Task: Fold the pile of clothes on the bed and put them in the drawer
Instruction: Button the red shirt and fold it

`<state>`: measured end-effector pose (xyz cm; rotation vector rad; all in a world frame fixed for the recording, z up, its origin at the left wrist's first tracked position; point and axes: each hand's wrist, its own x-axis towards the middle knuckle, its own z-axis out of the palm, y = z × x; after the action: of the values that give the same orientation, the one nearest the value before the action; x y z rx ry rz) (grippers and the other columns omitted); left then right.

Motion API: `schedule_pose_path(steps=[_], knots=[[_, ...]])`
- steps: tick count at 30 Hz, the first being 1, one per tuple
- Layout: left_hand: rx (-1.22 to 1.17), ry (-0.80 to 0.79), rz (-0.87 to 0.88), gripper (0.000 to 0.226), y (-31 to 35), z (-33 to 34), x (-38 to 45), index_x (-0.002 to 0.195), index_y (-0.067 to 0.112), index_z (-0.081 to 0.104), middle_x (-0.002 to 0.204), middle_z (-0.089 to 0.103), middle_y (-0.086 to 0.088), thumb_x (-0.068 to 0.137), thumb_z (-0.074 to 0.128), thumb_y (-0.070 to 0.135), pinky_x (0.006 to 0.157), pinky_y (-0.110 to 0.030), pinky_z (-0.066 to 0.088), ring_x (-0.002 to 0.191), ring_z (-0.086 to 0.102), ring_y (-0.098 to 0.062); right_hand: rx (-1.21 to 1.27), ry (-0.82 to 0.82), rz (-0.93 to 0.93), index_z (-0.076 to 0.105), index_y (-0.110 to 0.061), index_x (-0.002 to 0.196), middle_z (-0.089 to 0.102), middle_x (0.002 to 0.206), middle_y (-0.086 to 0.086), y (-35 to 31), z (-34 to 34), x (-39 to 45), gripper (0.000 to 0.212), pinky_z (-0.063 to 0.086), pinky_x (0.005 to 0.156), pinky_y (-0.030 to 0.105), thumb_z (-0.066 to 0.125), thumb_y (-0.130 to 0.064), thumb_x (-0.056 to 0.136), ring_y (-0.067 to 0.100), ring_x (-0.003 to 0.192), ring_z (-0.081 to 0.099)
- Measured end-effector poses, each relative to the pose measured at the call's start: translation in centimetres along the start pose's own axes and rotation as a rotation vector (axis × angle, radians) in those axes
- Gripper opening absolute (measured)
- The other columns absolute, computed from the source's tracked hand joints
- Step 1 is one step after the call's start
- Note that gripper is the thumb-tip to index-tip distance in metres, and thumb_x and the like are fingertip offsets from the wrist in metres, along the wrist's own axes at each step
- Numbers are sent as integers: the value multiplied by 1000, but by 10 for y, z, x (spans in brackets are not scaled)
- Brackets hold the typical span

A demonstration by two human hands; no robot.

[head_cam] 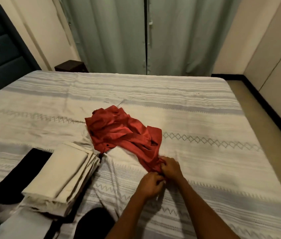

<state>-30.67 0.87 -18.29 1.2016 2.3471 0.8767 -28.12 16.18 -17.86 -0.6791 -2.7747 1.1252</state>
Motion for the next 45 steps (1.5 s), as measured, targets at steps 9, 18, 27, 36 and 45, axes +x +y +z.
schedule_pose_path(steps=[9, 18, 27, 36, 45], knots=[[297, 434, -267, 64, 23, 21, -40, 145, 19, 42, 151, 37, -16, 83, 56, 14, 119, -54, 23, 137, 36, -40, -206, 335, -48, 54, -12, 57, 56, 60, 4, 104, -37, -153, 26, 37, 59, 36, 41, -30, 72, 25, 62, 46], [401, 57, -243, 42, 57, 21, -18, 133, 29, 52, 127, 63, -7, 91, 54, 30, 102, -50, 40, 114, 58, -38, -231, 430, 380, 74, -15, 90, 65, 101, 5, 145, -101, -205, 24, 45, 81, 41, 53, -21, 79, 31, 94, 58], [-273, -355, -77, 31, 122, 0, 4, 113, 0, 62, 100, 66, -8, 88, 51, -14, 69, -23, 56, 84, 65, -18, -344, 180, -294, 55, -30, 138, 60, 137, -5, 69, -102, -161, 49, 25, 114, 42, 58, -44, 91, 20, 133, 48], [-76, -241, -16, 34, 95, 2, -21, 116, 26, 61, 99, 72, 1, 84, 63, 36, 78, -38, 57, 85, 70, -18, 166, 436, 229, 60, -17, 67, 62, 65, 0, 65, -116, -149, 39, 43, 63, 36, 54, -37, 100, 21, 65, 59], [-154, 156, 25, 34, 115, -5, 4, 73, 21, 63, 72, 63, 2, 99, 53, 42, 66, -38, 44, 67, 56, -12, 162, 597, 336, 70, -23, 98, 68, 98, 2, 69, -143, -142, 12, 50, 82, 39, 61, -30, 94, 26, 96, 63]])
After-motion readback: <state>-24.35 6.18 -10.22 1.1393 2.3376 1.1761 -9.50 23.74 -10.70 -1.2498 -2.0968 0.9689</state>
